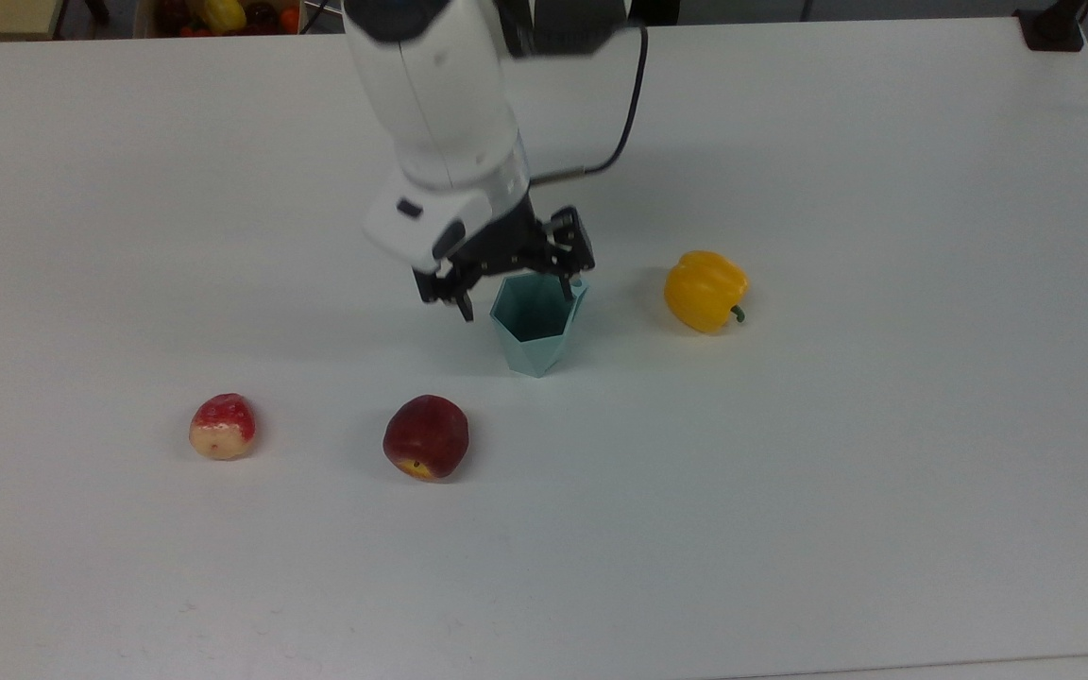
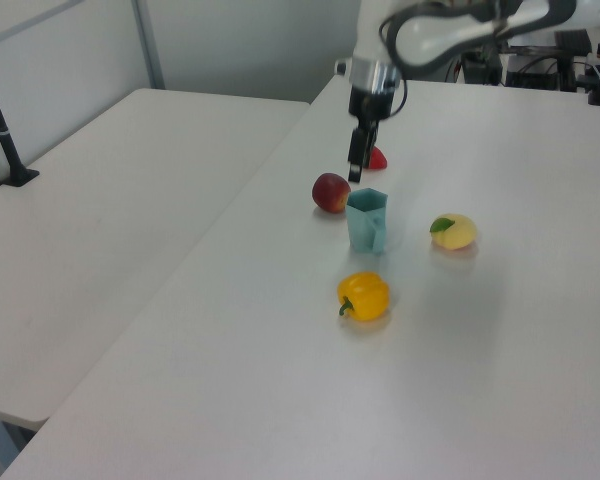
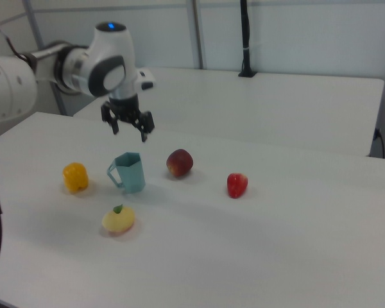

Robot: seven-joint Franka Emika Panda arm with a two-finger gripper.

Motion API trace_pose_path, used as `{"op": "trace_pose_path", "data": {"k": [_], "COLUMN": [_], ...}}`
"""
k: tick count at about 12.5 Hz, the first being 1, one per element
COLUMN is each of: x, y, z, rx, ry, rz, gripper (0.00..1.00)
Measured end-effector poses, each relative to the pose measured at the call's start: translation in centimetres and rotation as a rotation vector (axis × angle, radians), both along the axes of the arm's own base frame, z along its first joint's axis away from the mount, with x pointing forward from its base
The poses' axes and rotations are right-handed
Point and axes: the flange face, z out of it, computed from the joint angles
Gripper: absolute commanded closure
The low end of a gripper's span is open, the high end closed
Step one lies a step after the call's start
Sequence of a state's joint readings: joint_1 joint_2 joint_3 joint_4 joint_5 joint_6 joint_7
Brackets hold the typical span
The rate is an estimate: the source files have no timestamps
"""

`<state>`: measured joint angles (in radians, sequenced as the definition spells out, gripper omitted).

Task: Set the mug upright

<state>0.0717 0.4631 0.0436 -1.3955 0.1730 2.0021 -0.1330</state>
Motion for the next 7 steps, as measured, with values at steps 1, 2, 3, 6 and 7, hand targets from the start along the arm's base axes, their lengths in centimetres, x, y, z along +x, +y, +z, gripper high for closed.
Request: {"op": "trace_pose_path", "data": {"k": [1, 2, 3, 6, 7], "x": [-0.9, -2.6, -3.8, -8.8, -10.5], "y": [-0.1, -0.4, -0.6, -1.3, -1.3], "z": [2.7, 6.6, 8.9, 16.4, 18.2], "rx": [0.003, 0.006, 0.008, 0.021, 0.026], "ry": [-0.005, 0.001, 0.002, 0.05, 0.083], "rz": [-0.013, -0.029, -0.04, -0.178, -0.256], "gripper": [0.0, 0.0, 0.0, 0.0, 0.0]}}
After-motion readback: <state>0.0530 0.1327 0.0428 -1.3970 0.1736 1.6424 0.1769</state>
